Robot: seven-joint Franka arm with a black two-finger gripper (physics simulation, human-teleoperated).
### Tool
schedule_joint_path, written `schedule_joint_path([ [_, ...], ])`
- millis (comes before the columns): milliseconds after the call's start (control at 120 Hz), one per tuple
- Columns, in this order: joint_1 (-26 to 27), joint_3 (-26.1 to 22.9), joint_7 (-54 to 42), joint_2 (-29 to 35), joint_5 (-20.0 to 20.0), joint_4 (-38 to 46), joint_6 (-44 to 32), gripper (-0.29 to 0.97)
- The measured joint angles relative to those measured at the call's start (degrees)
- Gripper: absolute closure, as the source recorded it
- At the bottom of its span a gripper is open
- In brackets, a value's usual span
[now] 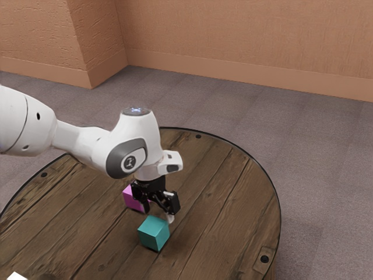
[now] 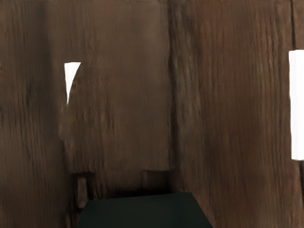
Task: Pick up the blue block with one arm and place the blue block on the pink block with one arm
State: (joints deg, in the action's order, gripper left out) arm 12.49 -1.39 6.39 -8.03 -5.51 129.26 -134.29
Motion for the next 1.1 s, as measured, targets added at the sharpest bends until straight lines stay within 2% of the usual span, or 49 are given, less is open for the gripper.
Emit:
schedule_joint_path([
  [217,0.11,0.15,3.50,0.87,0.12,3.72,-2.85,0.05],
  [583,0.02,0.12,6.86,-1.70,2.85,3.60,-0.66,0.08],
  [683,0.23,0.02,7.50,-2.26,3.12,3.30,-1.14,0.12],
  [875,0.25,-0.02,8.49,-2.76,3.31,3.22,-2.67,0.27],
  [1100,0.33,-0.02,9.79,-2.39,4.02,3.29,-2.38,0.31],
])
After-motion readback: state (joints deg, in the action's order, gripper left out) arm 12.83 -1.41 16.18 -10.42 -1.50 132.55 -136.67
